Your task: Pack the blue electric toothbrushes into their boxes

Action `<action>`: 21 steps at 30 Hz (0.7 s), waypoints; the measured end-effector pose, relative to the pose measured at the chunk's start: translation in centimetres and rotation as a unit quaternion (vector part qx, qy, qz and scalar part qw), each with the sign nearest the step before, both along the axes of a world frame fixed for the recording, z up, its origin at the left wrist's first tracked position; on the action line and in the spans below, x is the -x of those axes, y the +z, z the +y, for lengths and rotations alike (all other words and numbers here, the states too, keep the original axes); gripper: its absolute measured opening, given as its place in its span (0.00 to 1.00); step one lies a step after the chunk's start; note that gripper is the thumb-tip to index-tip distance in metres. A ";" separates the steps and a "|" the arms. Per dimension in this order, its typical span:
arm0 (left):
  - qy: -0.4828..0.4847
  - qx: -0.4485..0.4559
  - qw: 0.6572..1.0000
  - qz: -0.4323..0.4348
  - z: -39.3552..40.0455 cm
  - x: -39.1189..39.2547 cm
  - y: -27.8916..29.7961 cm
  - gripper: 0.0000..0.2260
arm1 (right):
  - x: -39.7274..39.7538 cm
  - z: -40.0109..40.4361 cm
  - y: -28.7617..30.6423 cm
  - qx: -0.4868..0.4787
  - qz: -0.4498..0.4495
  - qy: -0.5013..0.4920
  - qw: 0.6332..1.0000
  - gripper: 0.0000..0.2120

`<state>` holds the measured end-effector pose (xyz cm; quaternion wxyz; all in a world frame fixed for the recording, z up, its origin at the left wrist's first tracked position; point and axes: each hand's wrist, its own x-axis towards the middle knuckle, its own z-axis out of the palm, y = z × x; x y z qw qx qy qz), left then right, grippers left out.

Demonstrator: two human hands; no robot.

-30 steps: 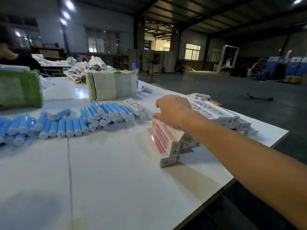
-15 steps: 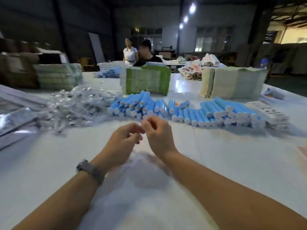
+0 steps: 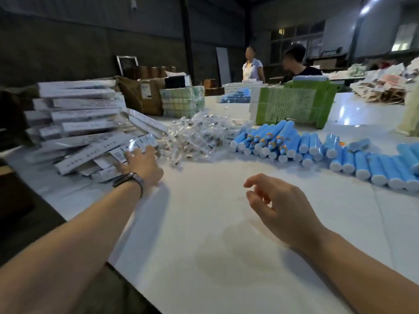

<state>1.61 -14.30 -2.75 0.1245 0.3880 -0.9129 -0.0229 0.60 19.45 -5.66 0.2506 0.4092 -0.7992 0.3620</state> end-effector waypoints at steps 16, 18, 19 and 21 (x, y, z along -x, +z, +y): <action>-0.045 0.179 0.977 -0.110 -8.6 -3.3 -0.1 0.16 | 0.2 0.3 0.0 -0.004 -0.032 0.004 0.999 0.08; -0.066 0.148 0.977 -0.140 -9.0 -3.6 0.5 0.25 | 0.3 0.2 0.0 -0.004 -0.035 0.004 0.999 0.09; -0.074 0.148 0.973 -0.161 -8.9 -3.7 0.8 0.27 | 0.3 0.2 0.0 -0.004 -0.033 0.003 0.999 0.09; -0.094 0.173 0.963 -0.184 -8.3 -3.5 1.5 0.23 | 0.3 0.1 0.0 -0.004 -0.028 0.002 1.000 0.09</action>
